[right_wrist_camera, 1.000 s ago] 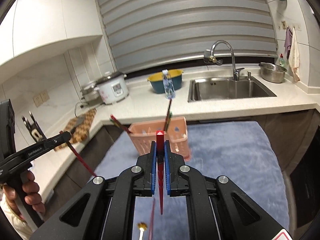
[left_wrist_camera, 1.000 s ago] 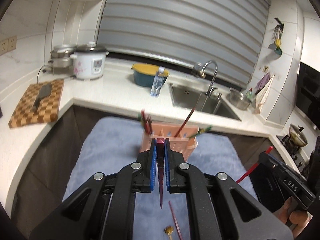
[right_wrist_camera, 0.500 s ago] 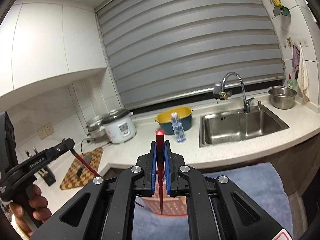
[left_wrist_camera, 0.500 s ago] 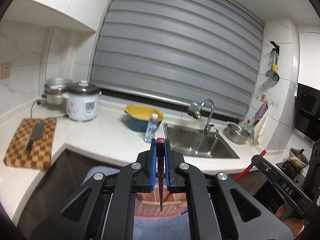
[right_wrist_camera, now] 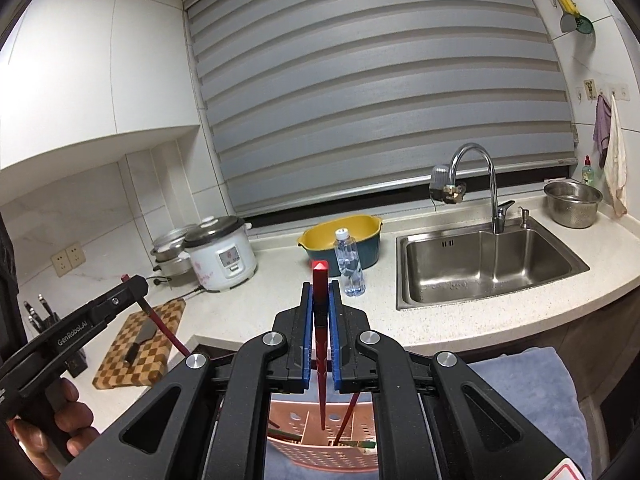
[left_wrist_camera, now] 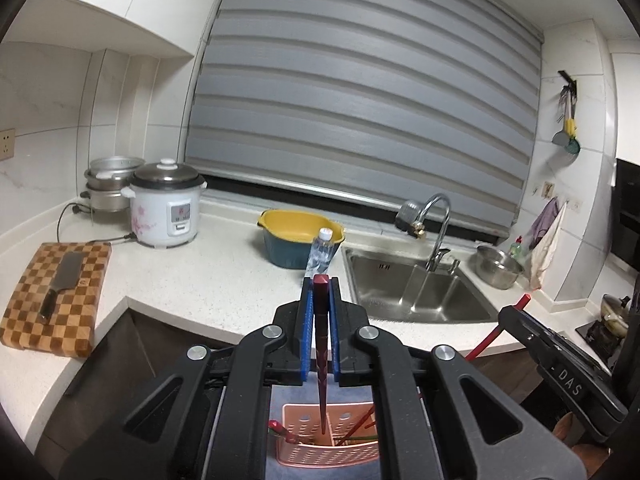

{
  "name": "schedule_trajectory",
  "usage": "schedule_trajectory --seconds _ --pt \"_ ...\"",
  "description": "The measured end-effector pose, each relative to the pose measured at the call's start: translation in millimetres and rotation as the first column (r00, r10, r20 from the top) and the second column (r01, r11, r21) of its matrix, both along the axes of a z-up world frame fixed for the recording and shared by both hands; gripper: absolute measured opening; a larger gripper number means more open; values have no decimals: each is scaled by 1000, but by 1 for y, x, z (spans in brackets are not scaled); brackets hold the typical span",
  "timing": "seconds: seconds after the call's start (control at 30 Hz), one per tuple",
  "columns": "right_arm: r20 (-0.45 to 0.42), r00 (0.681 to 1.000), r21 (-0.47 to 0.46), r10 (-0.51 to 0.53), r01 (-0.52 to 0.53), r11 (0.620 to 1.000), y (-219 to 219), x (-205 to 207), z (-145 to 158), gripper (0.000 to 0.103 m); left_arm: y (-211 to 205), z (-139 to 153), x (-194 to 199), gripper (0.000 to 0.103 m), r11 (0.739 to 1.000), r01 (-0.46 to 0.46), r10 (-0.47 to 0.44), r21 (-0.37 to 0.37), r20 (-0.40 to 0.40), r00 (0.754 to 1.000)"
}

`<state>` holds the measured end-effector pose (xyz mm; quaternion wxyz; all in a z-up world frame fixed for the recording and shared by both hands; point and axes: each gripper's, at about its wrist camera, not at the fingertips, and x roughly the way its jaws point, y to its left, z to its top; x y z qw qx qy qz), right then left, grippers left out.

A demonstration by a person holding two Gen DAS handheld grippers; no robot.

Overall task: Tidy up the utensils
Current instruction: 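Open both tools to release the chopsticks into the pink holder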

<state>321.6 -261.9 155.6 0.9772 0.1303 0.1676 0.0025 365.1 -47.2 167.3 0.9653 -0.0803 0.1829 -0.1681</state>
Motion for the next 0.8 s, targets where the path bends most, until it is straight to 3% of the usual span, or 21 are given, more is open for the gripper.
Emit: schedule_trajectory --seconds 0.3,0.6,0.67,0.73,0.8 --pt "-75 997 -12 -9 9 1000 -2 20 -31 7 -3 -31 16 7 1000 2 -1 19 -71 997" --pt "-128 992 -22 -11 8 1000 -1 29 -50 7 -3 -42 21 7 1000 1 -1 4 -101 995" --pt "-130 991 -28 -12 9 1000 1 29 -51 9 -3 -43 19 16 1000 -9 9 6 -105 994" --pt "-124 992 -34 -29 25 999 1 25 -51 26 -3 -43 18 30 999 -27 29 20 -105 994" --pt "-122 992 -17 -39 37 999 -1 21 -51 32 -2 -42 13 39 998 -48 52 36 -92 994"
